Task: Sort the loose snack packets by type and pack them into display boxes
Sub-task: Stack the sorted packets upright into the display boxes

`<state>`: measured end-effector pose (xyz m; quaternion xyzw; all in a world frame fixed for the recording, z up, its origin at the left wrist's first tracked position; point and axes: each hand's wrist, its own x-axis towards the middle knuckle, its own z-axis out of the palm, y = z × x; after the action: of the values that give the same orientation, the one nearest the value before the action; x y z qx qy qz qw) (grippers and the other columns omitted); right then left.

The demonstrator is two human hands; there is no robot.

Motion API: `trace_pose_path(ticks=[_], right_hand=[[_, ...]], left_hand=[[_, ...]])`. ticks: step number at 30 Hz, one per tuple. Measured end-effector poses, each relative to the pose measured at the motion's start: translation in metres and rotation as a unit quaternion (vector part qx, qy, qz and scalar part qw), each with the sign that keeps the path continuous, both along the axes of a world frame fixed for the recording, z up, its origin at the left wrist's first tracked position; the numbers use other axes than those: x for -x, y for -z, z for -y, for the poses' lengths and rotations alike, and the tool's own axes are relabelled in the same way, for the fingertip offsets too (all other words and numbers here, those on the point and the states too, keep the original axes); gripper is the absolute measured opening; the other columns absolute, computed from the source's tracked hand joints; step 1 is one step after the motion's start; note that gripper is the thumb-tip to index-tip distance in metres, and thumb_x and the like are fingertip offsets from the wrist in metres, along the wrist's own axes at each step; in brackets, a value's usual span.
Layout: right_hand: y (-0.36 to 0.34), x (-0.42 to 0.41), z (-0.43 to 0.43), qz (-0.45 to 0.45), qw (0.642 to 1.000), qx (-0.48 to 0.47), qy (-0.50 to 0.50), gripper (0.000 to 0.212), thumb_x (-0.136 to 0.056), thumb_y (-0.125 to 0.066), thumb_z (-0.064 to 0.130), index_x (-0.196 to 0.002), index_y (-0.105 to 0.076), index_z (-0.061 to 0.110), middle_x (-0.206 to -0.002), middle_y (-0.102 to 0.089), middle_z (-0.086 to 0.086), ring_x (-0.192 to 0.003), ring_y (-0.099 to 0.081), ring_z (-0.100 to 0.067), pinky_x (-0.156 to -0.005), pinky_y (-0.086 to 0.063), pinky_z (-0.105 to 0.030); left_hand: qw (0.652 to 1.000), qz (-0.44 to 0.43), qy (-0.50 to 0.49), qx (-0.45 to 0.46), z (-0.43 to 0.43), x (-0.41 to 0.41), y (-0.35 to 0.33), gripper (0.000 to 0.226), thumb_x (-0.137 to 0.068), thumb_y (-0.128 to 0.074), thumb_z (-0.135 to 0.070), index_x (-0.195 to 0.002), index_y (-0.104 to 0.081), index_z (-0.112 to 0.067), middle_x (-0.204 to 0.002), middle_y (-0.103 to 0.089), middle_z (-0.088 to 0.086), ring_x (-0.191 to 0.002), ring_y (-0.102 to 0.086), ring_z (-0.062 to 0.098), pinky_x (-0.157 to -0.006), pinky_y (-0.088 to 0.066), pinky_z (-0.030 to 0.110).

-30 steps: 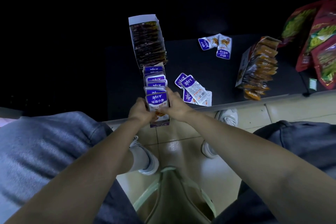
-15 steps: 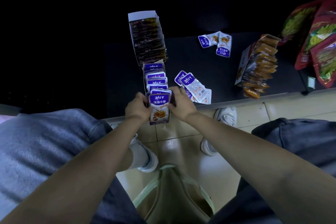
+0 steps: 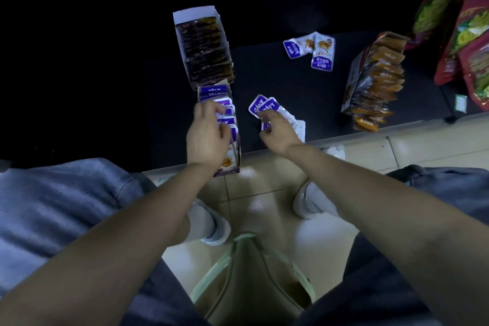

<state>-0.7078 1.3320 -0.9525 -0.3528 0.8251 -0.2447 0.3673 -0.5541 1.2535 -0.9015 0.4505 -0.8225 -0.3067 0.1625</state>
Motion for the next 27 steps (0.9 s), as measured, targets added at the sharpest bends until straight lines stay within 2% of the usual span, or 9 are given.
trace_pose_path(ticks=[4,7,11,15,18,22,24,26,27], right_hand=[[0.017,0.05,-0.021,-0.035,0.997,-0.074,0.013,0.04,-0.087,-0.056,0.009,-0.127,-0.055,0.013,-0.128,-0.054,-0.013,-0.114,-0.055,-0.029,-0.092,-0.041,-0.025],[0.025,0.076,-0.033,-0.052,0.993,-0.106,-0.001,0.043,-0.087,-0.058,0.011,-0.13,-0.053,0.01,-0.13,-0.051,-0.018,-0.115,-0.054,-0.032,-0.094,-0.042,-0.029],[0.037,0.091,-0.032,-0.063,0.992,-0.104,-0.016,0.049,-0.087,-0.06,0.011,-0.134,-0.047,0.012,-0.132,-0.045,-0.018,-0.12,-0.049,-0.034,-0.098,-0.043,-0.035],[0.053,0.089,-0.018,-0.077,0.992,-0.078,-0.063,0.061,-0.088,-0.063,0.021,-0.143,-0.038,0.014,-0.137,-0.038,-0.016,-0.128,-0.037,-0.034,-0.103,-0.039,-0.04],[0.063,0.086,-0.005,-0.095,0.991,-0.068,-0.063,0.069,-0.088,-0.064,0.026,-0.147,-0.031,0.014,-0.14,-0.035,-0.014,-0.129,-0.033,-0.032,-0.099,-0.042,-0.043],[0.075,0.079,0.0,-0.164,0.976,-0.1,-0.098,0.082,-0.076,-0.076,0.04,-0.141,-0.033,0.013,-0.137,-0.036,-0.01,-0.127,-0.034,-0.027,-0.091,-0.046,-0.041],[0.077,0.08,-0.003,-0.199,0.969,-0.101,-0.106,0.082,-0.071,-0.079,0.039,-0.137,-0.036,0.015,-0.134,-0.038,-0.009,-0.125,-0.037,-0.026,-0.089,-0.045,-0.039],[0.078,0.084,-0.006,-0.201,0.97,-0.094,-0.101,0.081,-0.069,-0.081,0.035,-0.135,-0.038,0.016,-0.132,-0.04,-0.009,-0.123,-0.039,-0.026,-0.09,-0.044,-0.039],[0.078,0.088,-0.007,-0.192,0.972,-0.088,-0.099,0.08,-0.068,-0.08,0.033,-0.134,-0.039,0.016,-0.13,-0.041,-0.009,-0.122,-0.039,-0.027,-0.09,-0.044,-0.039]], left_hand=[[0.989,0.018,0.14,-0.05,-0.012,0.051,0.016,0.018,-0.086,-0.054,-0.003,-0.102,-0.059,-0.011,-0.108,-0.049,0.007,-0.08,-0.056,0.019,-0.076,-0.048,0.035],[0.965,0.127,0.174,-0.148,-0.02,0.086,0.039,0.027,-0.091,-0.054,-0.01,-0.117,-0.058,-0.012,-0.125,-0.048,0.013,-0.105,-0.058,0.028,-0.092,-0.046,0.034],[0.936,0.238,0.17,-0.195,-0.02,0.114,0.063,0.048,-0.094,-0.051,-0.017,-0.141,-0.042,-0.015,-0.148,-0.034,0.014,-0.132,-0.039,0.033,-0.107,-0.035,0.035],[0.937,0.244,0.125,-0.217,-0.014,0.126,0.083,0.072,-0.093,-0.052,-0.014,-0.153,-0.013,-0.023,-0.16,0.002,0.011,-0.144,-0.017,0.032,-0.116,-0.025,0.038],[0.939,0.224,0.047,-0.256,-0.008,0.133,0.094,0.081,-0.092,-0.056,-0.015,-0.152,-0.003,-0.025,-0.159,0.008,0.015,-0.145,-0.013,0.035,-0.116,-0.025,0.042],[0.944,0.144,-0.023,-0.296,0.002,0.139,0.107,0.077,-0.088,-0.061,-0.018,-0.149,-0.015,-0.019,-0.152,-0.025,0.016,-0.135,-0.034,0.034,-0.11,-0.034,0.044],[0.945,0.12,-0.072,-0.295,0.006,0.142,0.106,0.071,-0.089,-0.058,-0.015,-0.148,-0.018,-0.013,-0.148,-0.03,0.015,-0.132,-0.038,0.031,-0.106,-0.036,0.037],[0.944,0.127,-0.089,-0.292,0.01,0.144,0.106,0.062,-0.092,-0.055,-0.016,-0.146,-0.024,-0.008,-0.146,-0.029,0.015,-0.128,-0.041,0.029,-0.093,-0.035,0.027],[0.94,0.133,-0.091,-0.301,0.013,0.143,0.108,0.055,-0.093,-0.055,-0.018,-0.142,-0.032,-0.006,-0.145,-0.032,0.016,-0.123,-0.045,0.029,-0.088,-0.035,0.026]])
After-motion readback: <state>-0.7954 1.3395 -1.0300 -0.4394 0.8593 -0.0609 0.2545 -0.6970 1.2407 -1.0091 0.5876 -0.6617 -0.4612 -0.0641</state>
